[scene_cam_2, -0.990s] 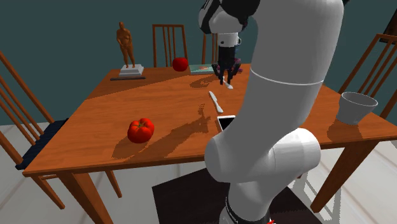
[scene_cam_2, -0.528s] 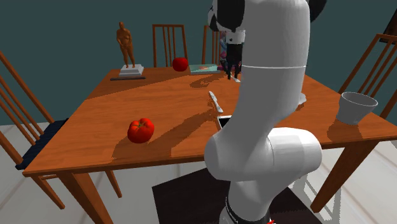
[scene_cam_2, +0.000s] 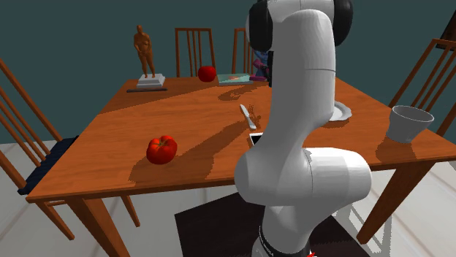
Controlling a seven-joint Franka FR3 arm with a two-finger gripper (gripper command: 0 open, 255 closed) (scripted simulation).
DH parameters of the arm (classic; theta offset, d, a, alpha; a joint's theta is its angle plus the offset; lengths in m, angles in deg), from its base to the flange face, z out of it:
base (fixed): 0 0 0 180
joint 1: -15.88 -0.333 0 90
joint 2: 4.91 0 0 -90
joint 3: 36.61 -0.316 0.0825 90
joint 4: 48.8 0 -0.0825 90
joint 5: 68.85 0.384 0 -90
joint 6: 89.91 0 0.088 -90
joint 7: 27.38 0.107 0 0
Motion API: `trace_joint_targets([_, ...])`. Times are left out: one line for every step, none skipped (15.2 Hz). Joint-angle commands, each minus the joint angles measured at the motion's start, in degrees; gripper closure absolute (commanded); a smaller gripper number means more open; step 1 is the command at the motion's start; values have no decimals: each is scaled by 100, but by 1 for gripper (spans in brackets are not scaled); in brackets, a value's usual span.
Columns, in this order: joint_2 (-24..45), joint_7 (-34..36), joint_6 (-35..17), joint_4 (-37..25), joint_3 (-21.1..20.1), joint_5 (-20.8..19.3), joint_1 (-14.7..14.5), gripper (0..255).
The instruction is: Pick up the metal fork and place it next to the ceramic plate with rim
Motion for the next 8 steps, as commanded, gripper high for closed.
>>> trace_joint_targets([46,-5,-131,81,-5,8,1,255])
trace_joint_targets([56,-5,-202,142,-6,10,-1,255])
trace_joint_targets([68,-6,-273,201,-8,12,-3,255])
trace_joint_targets([81,-6,-343,258,-10,15,-4,255])
trace_joint_targets([95,-7,-412,314,-11,18,-5,255])
trace_joint_targets([111,-7,-481,367,-13,21,-6,255])
trace_joint_targets([128,-8,-549,418,-15,24,-7,255])
trace_joint_targets([146,-9,-616,468,-17,28,-8,255])
